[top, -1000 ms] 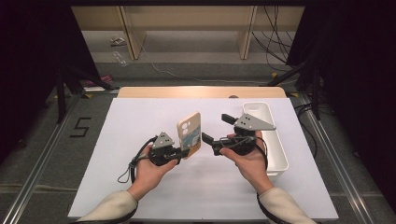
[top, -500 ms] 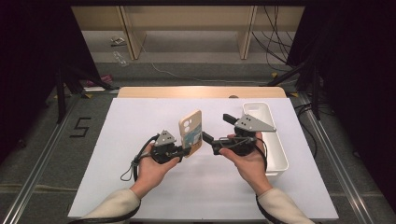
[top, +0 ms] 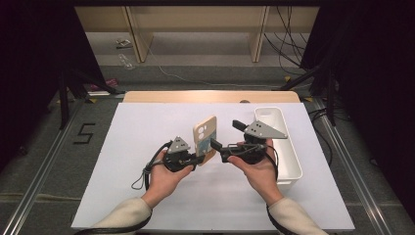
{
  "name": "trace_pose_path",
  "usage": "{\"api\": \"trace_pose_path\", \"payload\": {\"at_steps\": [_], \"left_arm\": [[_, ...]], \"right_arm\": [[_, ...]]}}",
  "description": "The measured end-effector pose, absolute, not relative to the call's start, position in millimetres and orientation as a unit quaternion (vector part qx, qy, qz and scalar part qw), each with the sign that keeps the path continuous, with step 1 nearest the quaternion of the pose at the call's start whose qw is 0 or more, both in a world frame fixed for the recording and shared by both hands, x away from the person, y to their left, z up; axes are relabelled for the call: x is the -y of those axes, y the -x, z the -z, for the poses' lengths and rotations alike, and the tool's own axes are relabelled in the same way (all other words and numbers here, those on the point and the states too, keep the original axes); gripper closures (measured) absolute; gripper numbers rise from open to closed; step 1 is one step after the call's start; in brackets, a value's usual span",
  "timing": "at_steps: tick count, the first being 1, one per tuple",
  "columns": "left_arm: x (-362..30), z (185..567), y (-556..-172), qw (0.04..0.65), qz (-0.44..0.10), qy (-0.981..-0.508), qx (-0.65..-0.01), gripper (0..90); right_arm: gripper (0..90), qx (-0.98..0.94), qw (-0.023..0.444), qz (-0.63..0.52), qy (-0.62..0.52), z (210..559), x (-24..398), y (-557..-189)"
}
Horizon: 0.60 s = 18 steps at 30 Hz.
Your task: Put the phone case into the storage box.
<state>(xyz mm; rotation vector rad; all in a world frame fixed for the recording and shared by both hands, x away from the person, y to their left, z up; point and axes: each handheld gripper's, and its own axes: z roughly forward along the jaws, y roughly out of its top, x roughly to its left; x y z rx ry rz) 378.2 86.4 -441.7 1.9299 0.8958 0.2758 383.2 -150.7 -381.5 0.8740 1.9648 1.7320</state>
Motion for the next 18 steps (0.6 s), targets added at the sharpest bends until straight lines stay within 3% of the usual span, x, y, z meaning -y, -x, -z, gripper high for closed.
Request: {"api": "trace_pose_path", "payload": {"at_steps": [18], "left_arm": [[-79.7,439.9,-376.3,0.481,-0.111,-0.792,-0.359,79.3]], "right_arm": [[0.3,-0.702,0.201,-0.608,-0.310,381.8,147.2,-383.3]]}}
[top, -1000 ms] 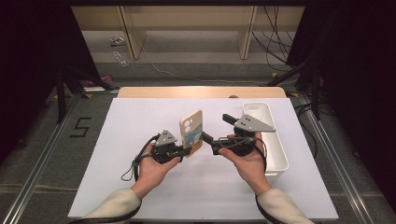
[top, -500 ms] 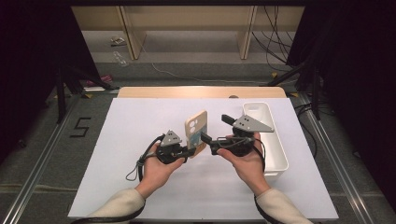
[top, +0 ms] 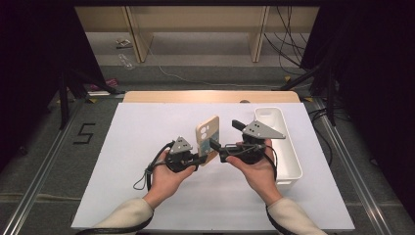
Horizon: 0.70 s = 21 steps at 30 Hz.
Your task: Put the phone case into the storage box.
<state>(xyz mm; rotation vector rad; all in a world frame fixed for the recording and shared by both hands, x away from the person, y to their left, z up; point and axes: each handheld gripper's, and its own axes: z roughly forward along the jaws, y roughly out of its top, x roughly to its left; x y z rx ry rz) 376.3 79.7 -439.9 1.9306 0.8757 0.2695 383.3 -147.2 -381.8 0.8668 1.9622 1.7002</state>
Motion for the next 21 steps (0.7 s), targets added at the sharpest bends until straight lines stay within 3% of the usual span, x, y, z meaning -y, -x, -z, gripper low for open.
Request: {"api": "trace_pose_path", "payload": {"at_steps": [21], "left_arm": [[-71.9,439.2,-374.1,0.484,-0.107,-0.793,-0.354,79.3]], "right_arm": [[0.3,-0.702,0.209,-0.604,-0.313,382.0,145.8,-384.7]]}}
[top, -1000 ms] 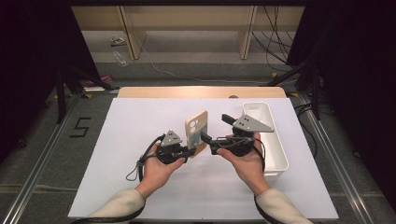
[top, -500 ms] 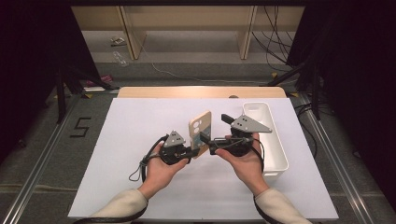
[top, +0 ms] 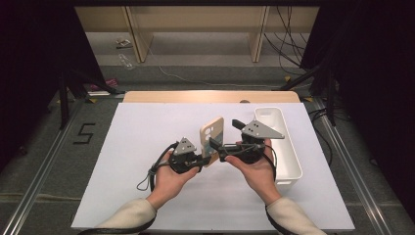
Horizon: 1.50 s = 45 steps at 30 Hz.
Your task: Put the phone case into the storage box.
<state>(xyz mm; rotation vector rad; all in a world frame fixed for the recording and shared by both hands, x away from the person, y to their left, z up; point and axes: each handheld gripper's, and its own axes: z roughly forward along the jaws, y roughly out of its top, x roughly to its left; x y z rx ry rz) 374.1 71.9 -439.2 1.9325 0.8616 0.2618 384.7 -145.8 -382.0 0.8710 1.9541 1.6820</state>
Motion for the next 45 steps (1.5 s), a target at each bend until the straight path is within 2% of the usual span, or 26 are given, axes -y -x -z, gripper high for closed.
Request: {"api": "trace_pose_path", "payload": {"at_steps": [45], "left_arm": [[-57.4,441.7,-369.0,0.481,-0.097,-0.801,-0.342,79.3]], "right_arm": [[0.3,-0.703,0.215,-0.598,-0.319,384.1,135.1,-388.3]]}}
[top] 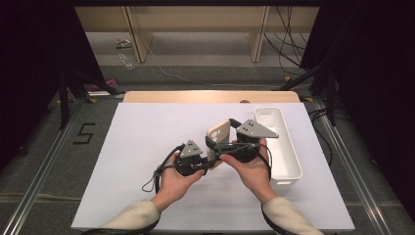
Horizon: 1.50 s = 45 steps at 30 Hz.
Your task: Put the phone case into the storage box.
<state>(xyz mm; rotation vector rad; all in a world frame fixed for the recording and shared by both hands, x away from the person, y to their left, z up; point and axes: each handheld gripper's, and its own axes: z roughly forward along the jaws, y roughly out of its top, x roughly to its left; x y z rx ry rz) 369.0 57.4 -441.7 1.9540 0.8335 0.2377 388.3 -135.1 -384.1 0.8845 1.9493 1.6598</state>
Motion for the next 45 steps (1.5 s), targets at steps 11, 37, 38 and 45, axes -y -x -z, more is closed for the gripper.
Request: {"api": "trace_pose_path", "payload": {"at_steps": [11,37,38,45], "left_arm": [[-56.4,442.7,-368.5,0.482,-0.096,-0.802,-0.340,79.3],[-56.1,442.6,-368.2,0.482,-0.095,-0.802,-0.339,79.3],[-56.0,442.7,-368.2,0.482,-0.095,-0.802,-0.339,79.2],[-56.0,442.9,-368.3,0.482,-0.094,-0.802,-0.339,79.3]], "right_arm": [[0.4,-0.702,0.219,-0.597,-0.321,385.1,133.2,-389.0],[7.1,-0.698,0.225,-0.596,-0.328,385.9,132.1,-388.8],[7.8,-0.698,0.226,-0.595,-0.328,385.9,132.1,-388.7],[10.4,-0.699,0.227,-0.594,-0.327,385.6,131.9,-388.0]]}}
